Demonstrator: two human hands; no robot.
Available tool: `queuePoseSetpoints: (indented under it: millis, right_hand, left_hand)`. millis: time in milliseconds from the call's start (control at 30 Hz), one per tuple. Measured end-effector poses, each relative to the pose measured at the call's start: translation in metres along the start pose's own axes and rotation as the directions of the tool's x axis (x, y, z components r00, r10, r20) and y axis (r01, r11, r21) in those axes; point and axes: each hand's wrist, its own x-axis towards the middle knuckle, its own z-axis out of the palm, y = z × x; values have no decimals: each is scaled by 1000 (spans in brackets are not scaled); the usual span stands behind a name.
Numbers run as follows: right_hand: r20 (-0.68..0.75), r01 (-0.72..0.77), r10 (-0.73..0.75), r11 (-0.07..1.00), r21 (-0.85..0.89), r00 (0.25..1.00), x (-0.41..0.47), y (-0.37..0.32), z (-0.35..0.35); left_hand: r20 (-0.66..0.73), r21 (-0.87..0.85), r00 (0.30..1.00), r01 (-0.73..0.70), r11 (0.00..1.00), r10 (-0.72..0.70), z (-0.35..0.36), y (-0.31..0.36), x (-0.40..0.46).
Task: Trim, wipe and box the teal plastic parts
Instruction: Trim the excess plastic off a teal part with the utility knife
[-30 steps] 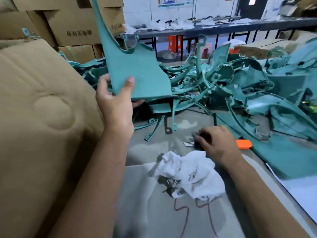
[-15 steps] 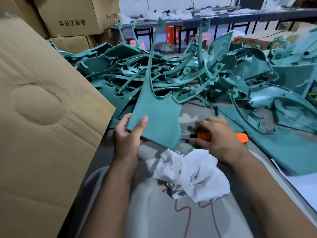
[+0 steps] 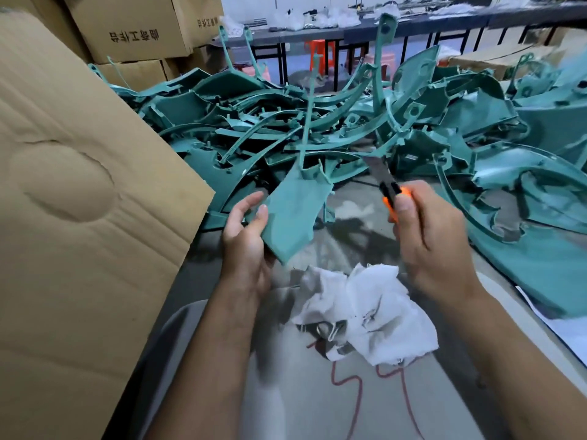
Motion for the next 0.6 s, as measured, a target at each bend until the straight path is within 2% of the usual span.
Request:
queuePoseSetpoints:
  millis: [133, 267, 600]
  right_hand:
    - [113, 16, -13, 1000, -27, 993, -2, -2, 9]
    - [192, 72, -72, 997, 7, 979, -4, 3, 10]
    - [353, 92, -93, 996, 19, 931, -1, 5, -2]
  left_hand:
    - [67, 41, 997, 36, 999, -39, -1, 1, -4]
    - [149, 159, 986, 47, 986, -71, -2, 1, -5]
    - [151, 205, 987, 29, 978, -60, -8, 6, -7]
